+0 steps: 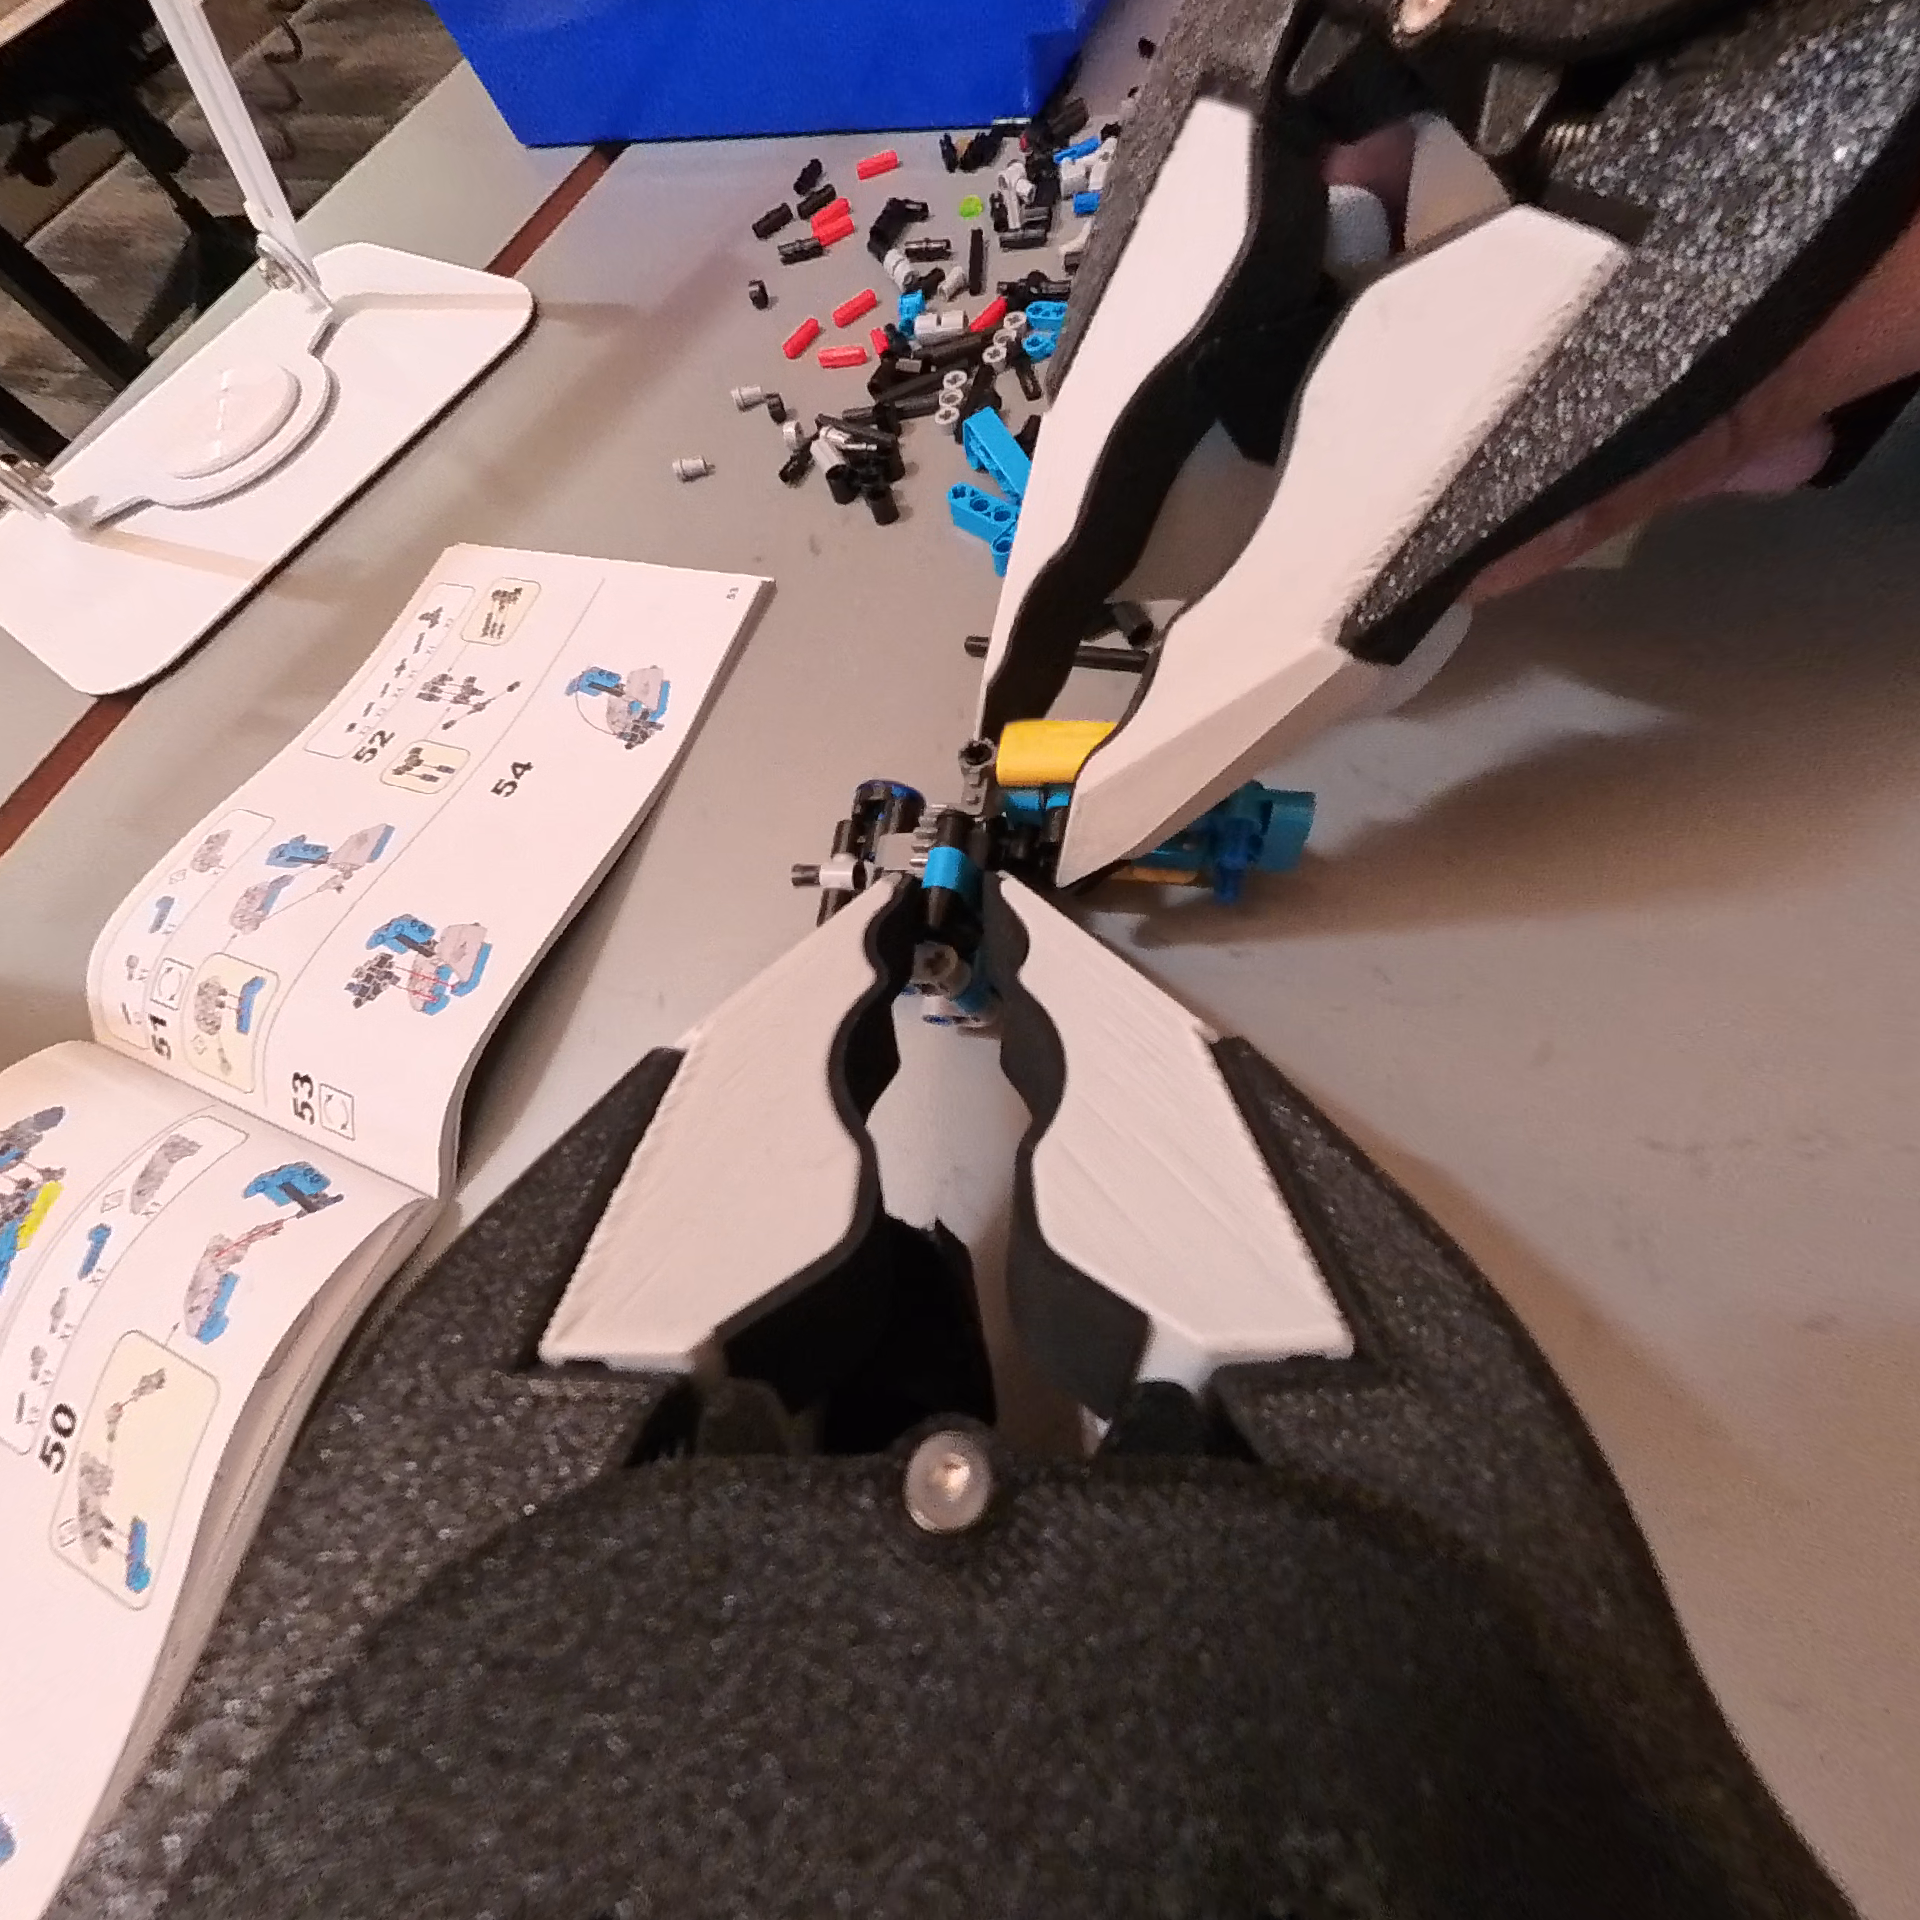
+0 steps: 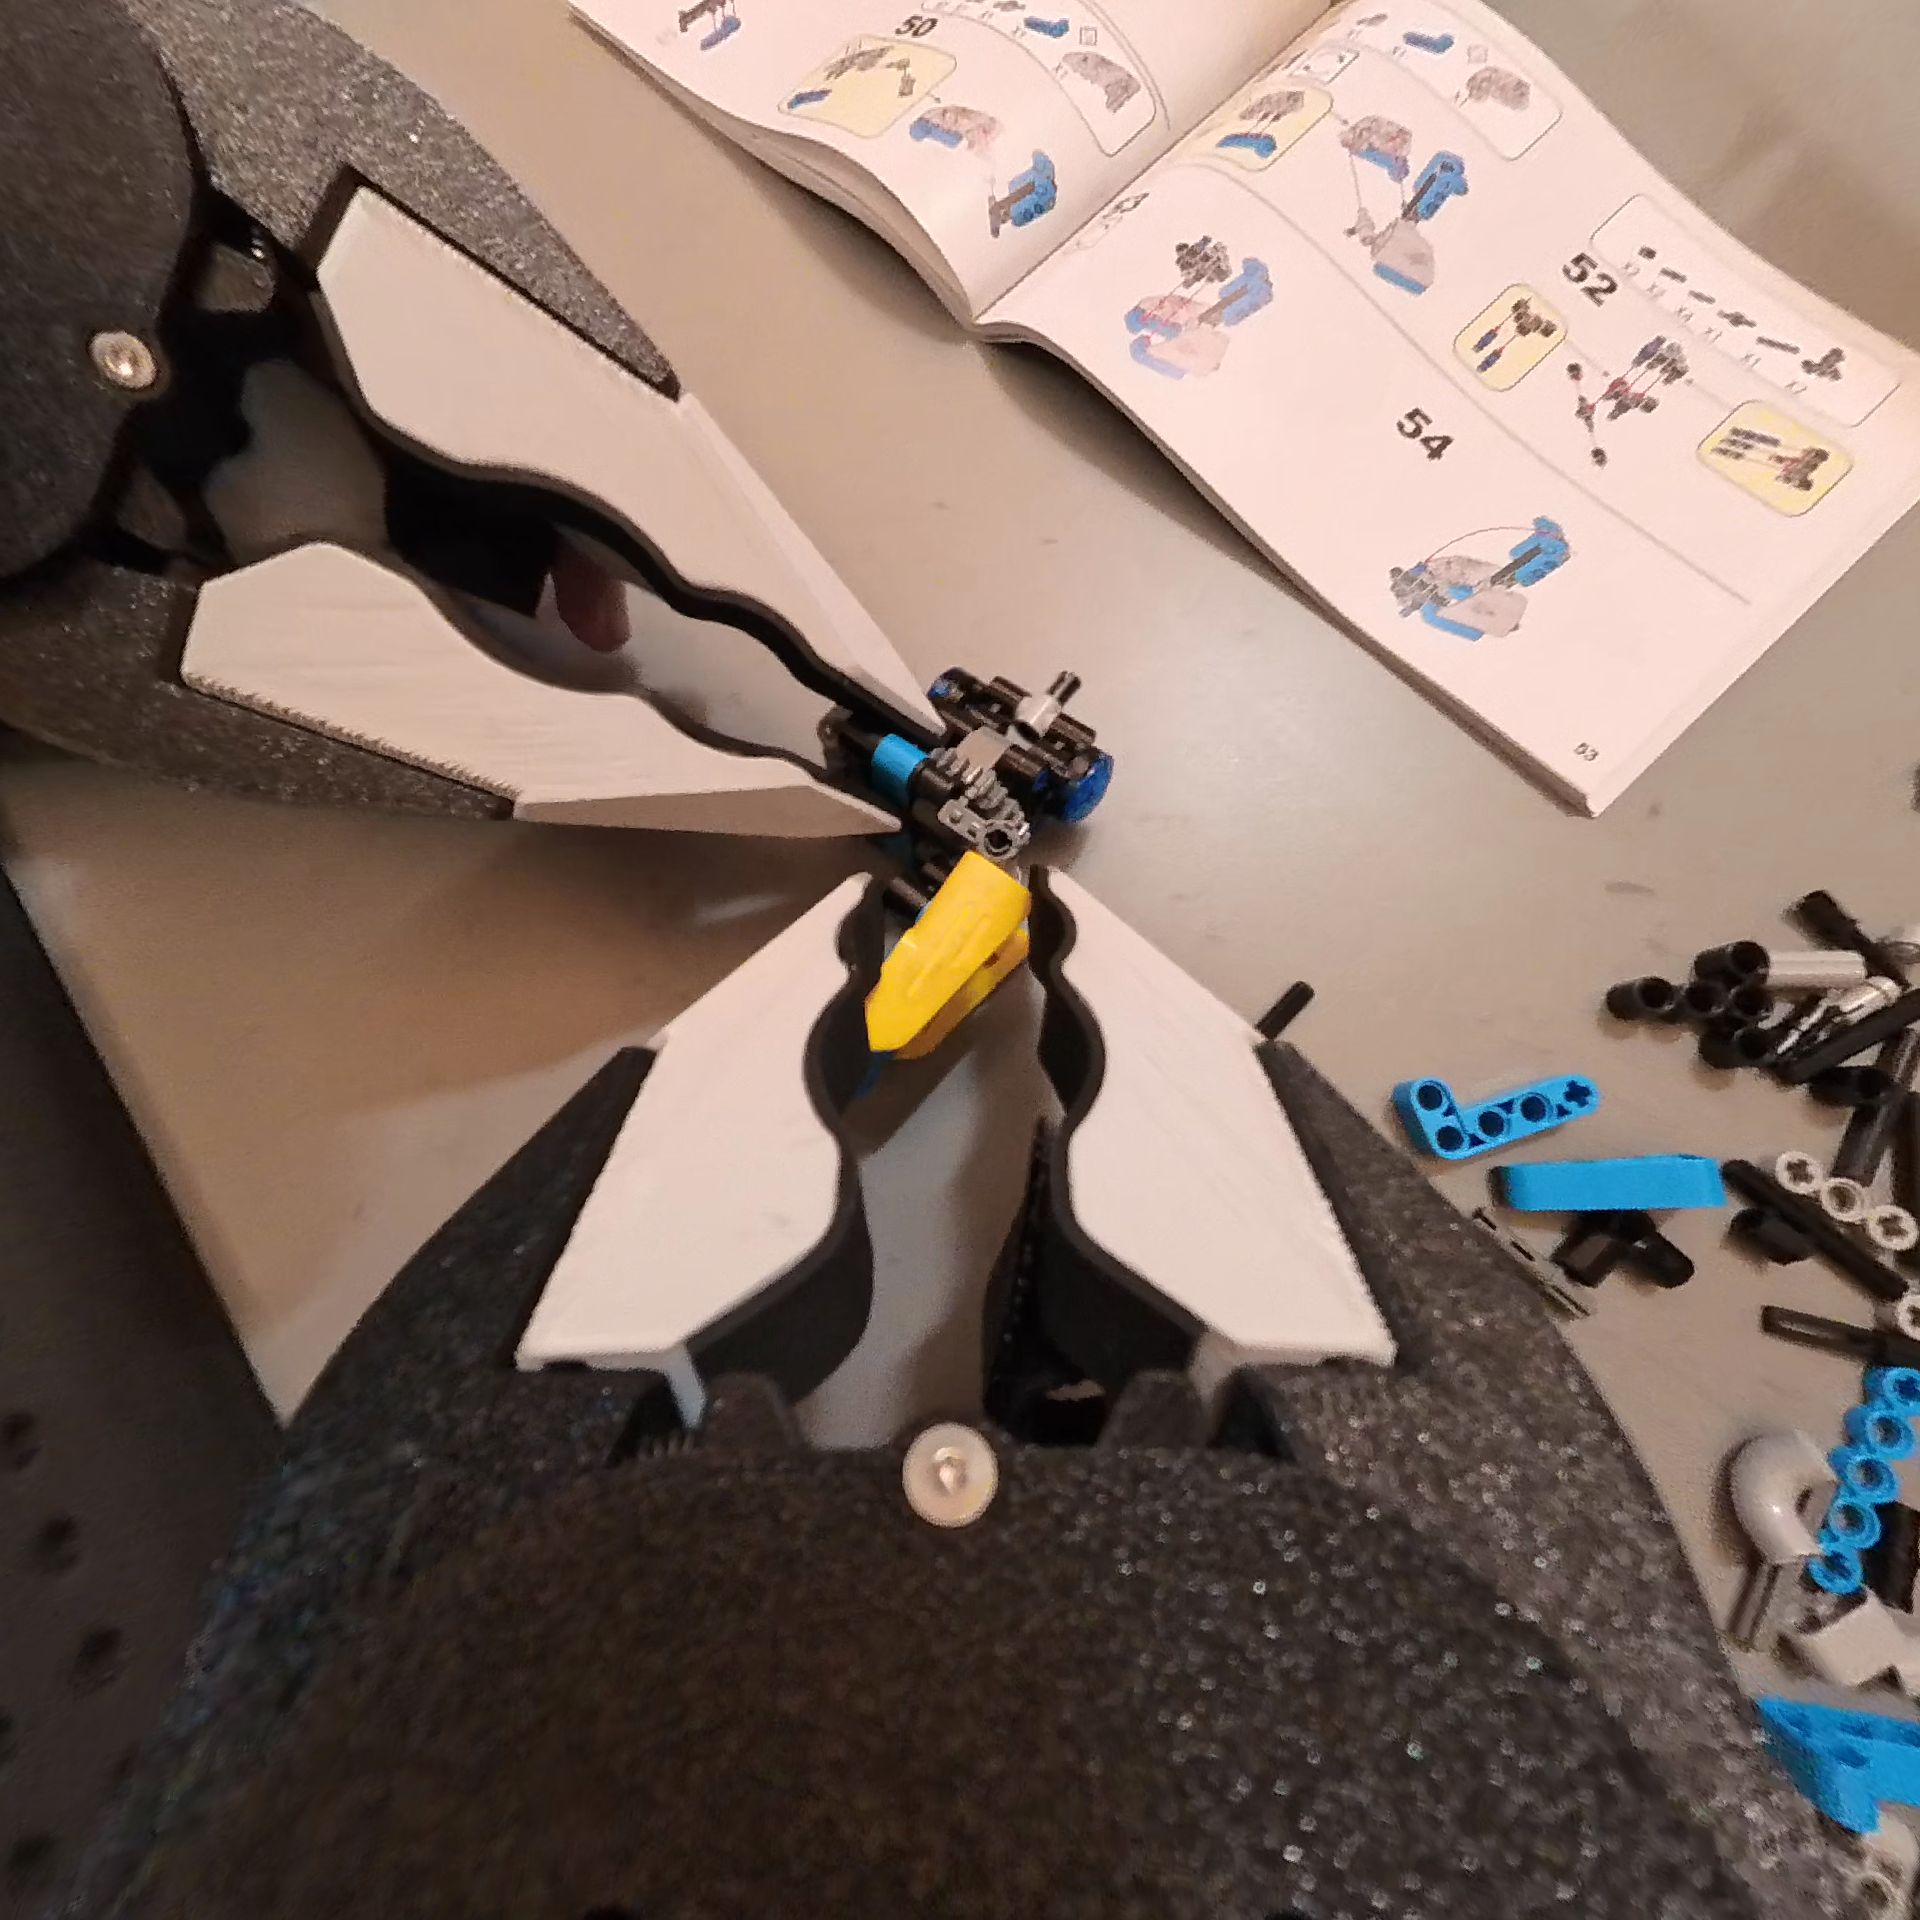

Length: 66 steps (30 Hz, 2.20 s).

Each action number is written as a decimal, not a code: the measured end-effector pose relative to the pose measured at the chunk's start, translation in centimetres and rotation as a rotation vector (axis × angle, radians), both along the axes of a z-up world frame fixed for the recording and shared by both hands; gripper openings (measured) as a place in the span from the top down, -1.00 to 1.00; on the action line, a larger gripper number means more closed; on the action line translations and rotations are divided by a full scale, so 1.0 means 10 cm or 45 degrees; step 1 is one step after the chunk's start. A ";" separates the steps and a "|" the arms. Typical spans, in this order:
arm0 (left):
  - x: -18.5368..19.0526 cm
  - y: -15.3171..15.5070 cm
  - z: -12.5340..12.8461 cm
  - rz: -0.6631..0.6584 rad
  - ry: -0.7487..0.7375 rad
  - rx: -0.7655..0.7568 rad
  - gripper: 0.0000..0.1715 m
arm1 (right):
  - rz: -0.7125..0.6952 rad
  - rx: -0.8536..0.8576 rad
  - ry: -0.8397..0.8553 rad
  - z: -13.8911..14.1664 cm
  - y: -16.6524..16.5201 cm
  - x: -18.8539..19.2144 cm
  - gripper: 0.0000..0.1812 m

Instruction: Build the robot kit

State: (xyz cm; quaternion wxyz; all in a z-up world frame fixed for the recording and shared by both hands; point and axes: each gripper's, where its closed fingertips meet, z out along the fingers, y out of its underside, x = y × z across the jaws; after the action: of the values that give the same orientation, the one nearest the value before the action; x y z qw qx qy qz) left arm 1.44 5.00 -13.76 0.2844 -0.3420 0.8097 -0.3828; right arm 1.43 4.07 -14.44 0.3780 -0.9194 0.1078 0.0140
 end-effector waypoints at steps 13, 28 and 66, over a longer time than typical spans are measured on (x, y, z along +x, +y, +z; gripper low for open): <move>0.01 0.00 0.00 0.007 -0.023 0.031 0.86 | -0.033 -0.039 0.069 -0.01 0.01 -0.01 0.72; 0.01 0.03 -0.01 0.004 -0.027 0.040 0.84 | -0.044 0.049 0.096 0.01 0.05 0.03 0.67; -0.01 0.22 0.69 0.148 0.251 -1.352 0.87 | 0.002 0.330 -0.649 0.67 0.26 -0.09 0.64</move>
State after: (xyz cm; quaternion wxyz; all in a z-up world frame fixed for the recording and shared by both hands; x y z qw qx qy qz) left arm 1.31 7.25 -6.89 0.0160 -0.5170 0.5076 -0.6890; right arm 0.53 6.65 -7.72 0.5073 -0.8373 0.0060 -0.2037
